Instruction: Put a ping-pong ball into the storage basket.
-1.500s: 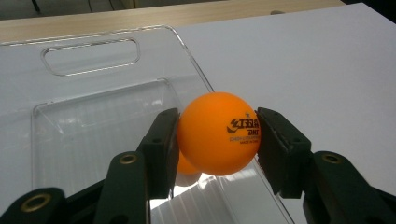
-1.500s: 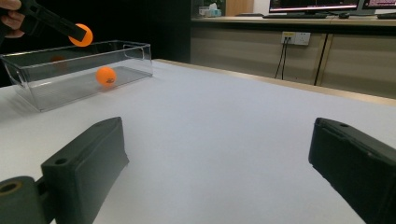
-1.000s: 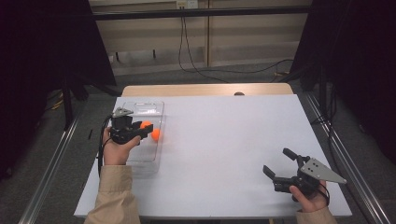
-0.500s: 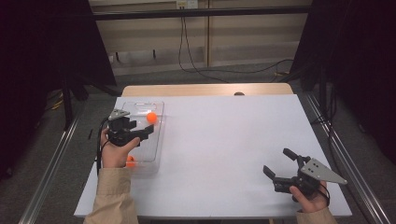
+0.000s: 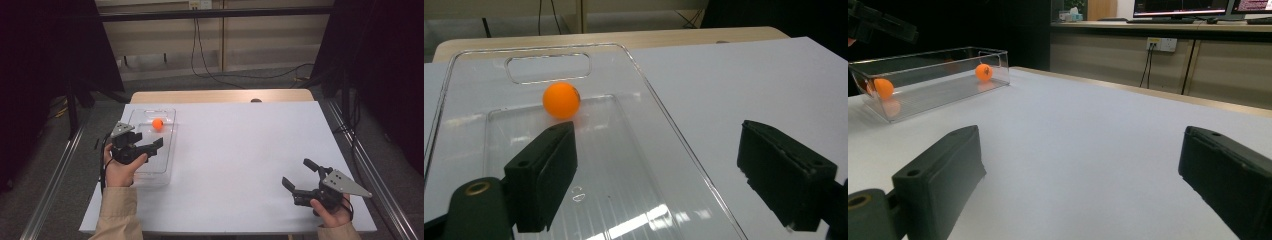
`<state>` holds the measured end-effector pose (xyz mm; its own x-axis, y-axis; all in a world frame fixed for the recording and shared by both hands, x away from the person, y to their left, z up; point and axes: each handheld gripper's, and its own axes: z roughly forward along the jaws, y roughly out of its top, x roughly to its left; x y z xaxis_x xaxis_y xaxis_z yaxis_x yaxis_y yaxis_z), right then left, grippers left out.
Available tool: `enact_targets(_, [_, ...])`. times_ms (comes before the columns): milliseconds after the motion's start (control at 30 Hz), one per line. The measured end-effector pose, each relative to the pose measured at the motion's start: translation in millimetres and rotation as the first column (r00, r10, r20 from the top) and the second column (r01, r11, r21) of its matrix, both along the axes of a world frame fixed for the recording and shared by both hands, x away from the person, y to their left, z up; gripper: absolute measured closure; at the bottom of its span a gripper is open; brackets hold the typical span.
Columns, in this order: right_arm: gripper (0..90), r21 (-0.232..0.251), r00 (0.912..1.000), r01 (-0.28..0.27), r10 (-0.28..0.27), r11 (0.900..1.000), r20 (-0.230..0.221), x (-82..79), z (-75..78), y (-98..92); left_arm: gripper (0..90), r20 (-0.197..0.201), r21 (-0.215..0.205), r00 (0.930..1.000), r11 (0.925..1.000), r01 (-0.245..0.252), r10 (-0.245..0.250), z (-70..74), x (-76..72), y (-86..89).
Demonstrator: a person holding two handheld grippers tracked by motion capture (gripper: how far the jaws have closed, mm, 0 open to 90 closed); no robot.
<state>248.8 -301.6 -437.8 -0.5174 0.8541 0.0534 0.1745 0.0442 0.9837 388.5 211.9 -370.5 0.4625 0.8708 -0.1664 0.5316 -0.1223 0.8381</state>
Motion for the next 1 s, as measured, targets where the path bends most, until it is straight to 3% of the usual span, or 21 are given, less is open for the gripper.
enact_targets(533, [3.7,0.006,1.0,0.008,-0.008,1.0,-0.001,-0.9,0.1,-1.0,9.9,0.07,-0.037,0.9975,0.9992,0.014,-0.011,-10.3,-29.6,2.0])
enact_targets(767, [3.7,0.007,0.9999,0.013,-0.013,1.0,0.002,-1.2,0.4,-2.0,6.7,0.114,-0.051,0.9934,0.9985,0.021,-0.015,-18.1,-42.4,1.9])
enact_targets(1000, [3.8,0.008,0.9999,0.012,-0.012,1.0,0.004,-1.4,0.9,-1.3,3.3,0.153,-0.061,0.9879,0.9976,0.032,-0.023,-21.5,-45.9,0.6])
